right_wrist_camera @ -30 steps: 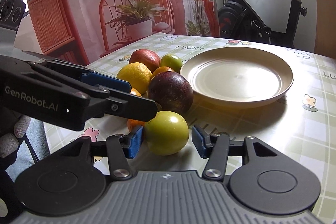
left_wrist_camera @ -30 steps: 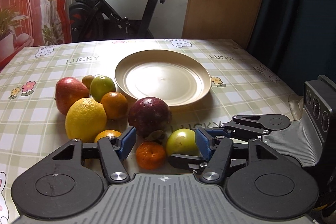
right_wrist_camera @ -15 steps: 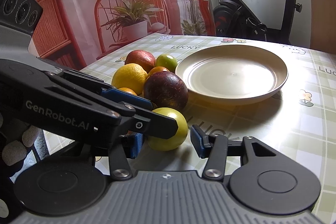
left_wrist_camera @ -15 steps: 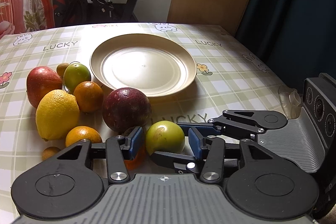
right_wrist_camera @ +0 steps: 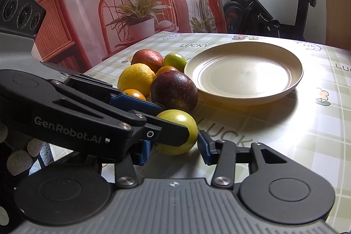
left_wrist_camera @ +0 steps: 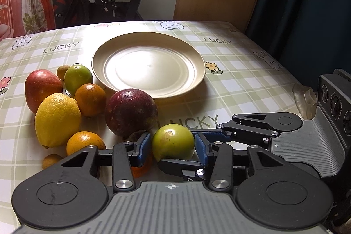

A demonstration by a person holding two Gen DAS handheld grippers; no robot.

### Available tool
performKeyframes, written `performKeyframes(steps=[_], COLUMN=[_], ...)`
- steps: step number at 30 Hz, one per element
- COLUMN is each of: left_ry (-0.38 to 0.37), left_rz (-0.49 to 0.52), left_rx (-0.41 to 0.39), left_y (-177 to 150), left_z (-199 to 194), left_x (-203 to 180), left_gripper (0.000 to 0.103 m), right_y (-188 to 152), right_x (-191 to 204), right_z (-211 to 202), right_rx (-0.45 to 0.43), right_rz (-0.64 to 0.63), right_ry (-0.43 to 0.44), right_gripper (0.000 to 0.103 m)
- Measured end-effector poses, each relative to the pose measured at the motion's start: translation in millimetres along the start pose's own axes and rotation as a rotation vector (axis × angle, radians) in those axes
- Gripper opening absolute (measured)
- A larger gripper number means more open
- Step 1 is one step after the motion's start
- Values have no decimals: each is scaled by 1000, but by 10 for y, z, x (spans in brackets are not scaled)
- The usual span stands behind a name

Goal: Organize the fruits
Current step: 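Close the right gripper on the green fruit while the left gripper pinches it too, then carry the green fruit onto the plate with both grippers and open them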

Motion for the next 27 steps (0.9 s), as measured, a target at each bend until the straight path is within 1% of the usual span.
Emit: performKeyframes(steps=[3, 6, 10, 12, 15, 20, 24, 27], left_ry=[-14, -29, -34, -34, -35, -44, -80, -95], left_rz=[2, 38, 100, 116, 102, 97, 28, -22], left_rx=[-5, -9, -36, -58, -73, -74, -64, -44], left_y=[12, 60, 206, 326, 504, 768, 878, 928], left_z=[-11, -20, -9, 2, 53, 232, 405, 545], left_x=[-11, -83, -196, -226, -211, -140, -11, 75], left_gripper=[46, 46, 46, 46, 46, 46, 46, 46], right_y=[-16, -3, 133, 229, 348, 471, 513, 500], right_x=[10, -23, -136, -207, -305, -438, -536, -582], right_z=[-56, -138, -223, -236, -195, -49, 88, 172], right_rx=[-19, -43, -74, -94, -121, -157, -148, -133], right_rz=[-11, 1, 15, 23, 58, 116, 106, 101], right_ry=[-27, -46, -75, -92, -132, -194, -259, -280], right_gripper=[47, 47, 47, 47, 47, 47, 47, 47])
Point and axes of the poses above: each gripper's, at about its wrist camera, not at the fingertips, and z roughly the way its jaws point, x to its left, y to its top, the point moved 5 cm from there along z, roughly the way its jaws point, and after that the axes turned 14 degrees about -y, right-handed, at the moved point
